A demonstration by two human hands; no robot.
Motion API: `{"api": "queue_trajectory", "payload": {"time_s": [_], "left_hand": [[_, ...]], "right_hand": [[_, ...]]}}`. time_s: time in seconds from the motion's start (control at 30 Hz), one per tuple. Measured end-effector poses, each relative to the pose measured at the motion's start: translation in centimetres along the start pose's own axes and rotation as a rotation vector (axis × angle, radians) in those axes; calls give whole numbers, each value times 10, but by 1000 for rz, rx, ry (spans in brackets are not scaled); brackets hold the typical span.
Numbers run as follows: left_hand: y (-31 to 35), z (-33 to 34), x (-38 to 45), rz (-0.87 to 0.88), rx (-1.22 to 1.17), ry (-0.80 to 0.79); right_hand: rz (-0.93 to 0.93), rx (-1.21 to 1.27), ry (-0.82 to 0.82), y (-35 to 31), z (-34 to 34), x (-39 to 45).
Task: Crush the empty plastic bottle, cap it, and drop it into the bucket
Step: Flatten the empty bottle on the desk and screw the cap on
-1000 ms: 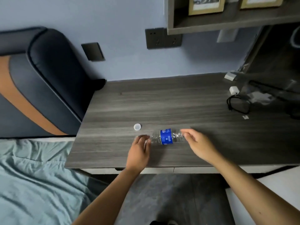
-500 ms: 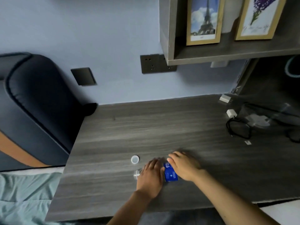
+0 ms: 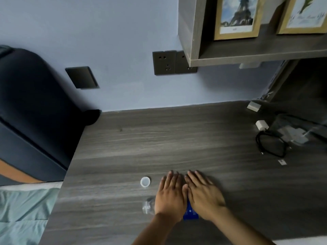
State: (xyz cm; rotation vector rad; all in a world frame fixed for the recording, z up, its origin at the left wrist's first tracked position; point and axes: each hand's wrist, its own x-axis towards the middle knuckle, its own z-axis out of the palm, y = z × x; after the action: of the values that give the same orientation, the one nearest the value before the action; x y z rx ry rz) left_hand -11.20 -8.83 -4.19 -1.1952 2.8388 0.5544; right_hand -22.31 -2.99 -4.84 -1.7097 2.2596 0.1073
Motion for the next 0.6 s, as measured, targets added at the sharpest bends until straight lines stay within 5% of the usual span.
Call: {"api": "queue_trajectory", "payload": {"time_s": [0.27, 0.6], "left_hand": [[12, 4, -2, -43, 68, -130], [5, -12, 0, 9, 172, -105]], "right_hand": [[66, 66, 88, -10, 1, -8], [87, 50, 32, -8, -15, -12]]}}
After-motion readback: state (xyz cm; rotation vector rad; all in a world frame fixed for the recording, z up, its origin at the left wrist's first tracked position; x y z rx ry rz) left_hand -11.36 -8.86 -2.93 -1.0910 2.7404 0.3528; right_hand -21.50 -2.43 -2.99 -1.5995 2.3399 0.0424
